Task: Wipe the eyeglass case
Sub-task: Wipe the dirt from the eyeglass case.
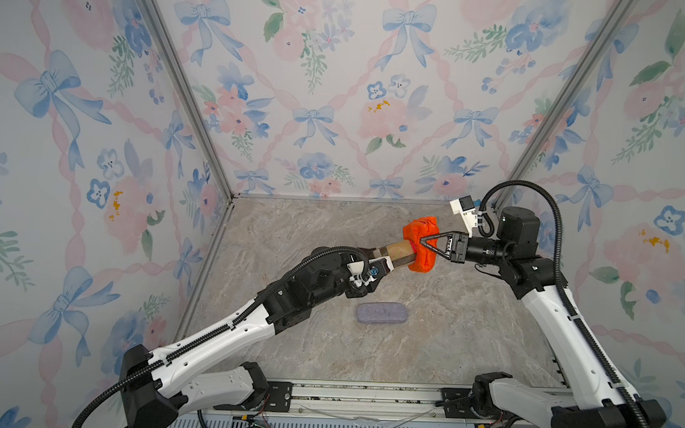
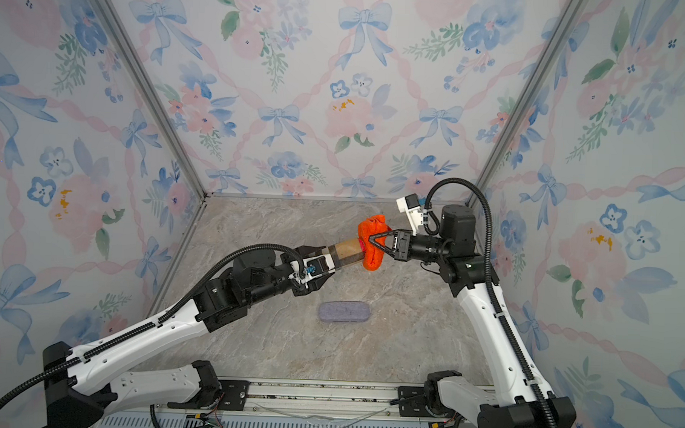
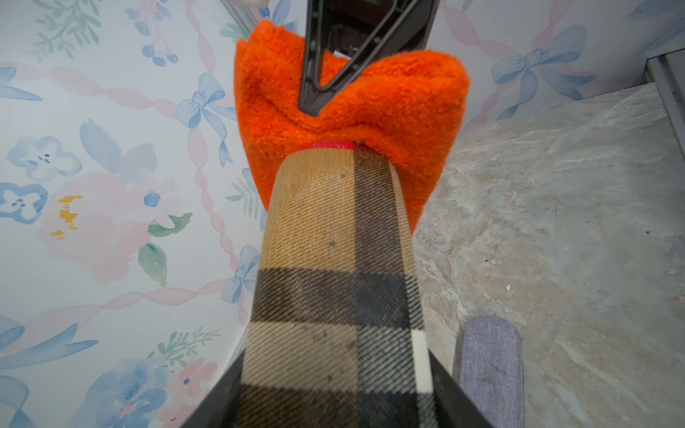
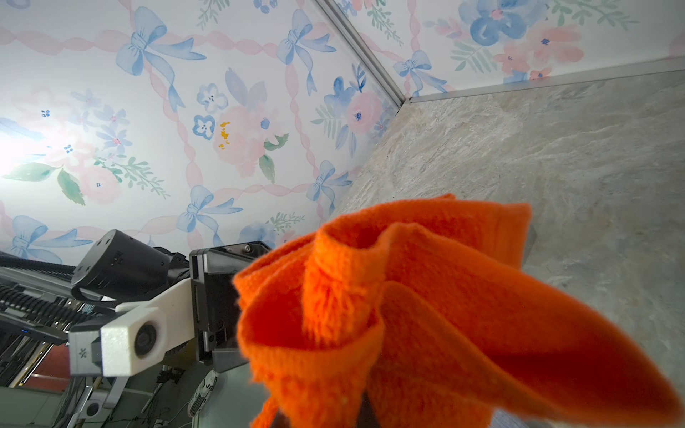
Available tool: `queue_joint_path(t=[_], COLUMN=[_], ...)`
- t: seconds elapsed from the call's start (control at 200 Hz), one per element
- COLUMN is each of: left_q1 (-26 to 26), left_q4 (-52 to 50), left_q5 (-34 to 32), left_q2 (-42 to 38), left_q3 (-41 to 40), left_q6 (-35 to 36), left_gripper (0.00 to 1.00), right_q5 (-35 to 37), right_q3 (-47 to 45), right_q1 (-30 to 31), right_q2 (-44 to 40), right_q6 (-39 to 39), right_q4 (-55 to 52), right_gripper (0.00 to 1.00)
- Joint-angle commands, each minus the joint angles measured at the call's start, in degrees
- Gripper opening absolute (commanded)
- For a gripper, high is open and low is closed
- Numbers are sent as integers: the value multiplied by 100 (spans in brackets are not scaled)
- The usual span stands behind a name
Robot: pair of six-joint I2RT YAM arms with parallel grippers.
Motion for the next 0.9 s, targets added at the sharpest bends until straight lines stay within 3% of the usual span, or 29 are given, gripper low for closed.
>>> queue_joint_path(t=[0.0,0.145,0.37,0.56,0.7,0.895], left_q1=[-124,-62,456,-68,-169,399], left_q4=[48,243,538,517,591,1068], left_q5=[145,36,312,390,263,425], left_q2=[59,95,41,101,124,0], left_q3=[39,92,188,105,47,66], left_q6=[-95,-89,-18,-22,57,154], left_gripper=[30,29,30,29,29,29], right_q5=[-359,-332,-463,-712,-973,-1190], right_q3=[46,78,-449,-592,-556,-824], right_q1=[202,544,412,168,102,-203], right_q2=[129,269,158,199,284,95], right_q6=[476,289,708,1690,1928,2429], right_q4=[846,623,1004,2195,2411,2743], right_gripper=[0,0,0,0,0,0])
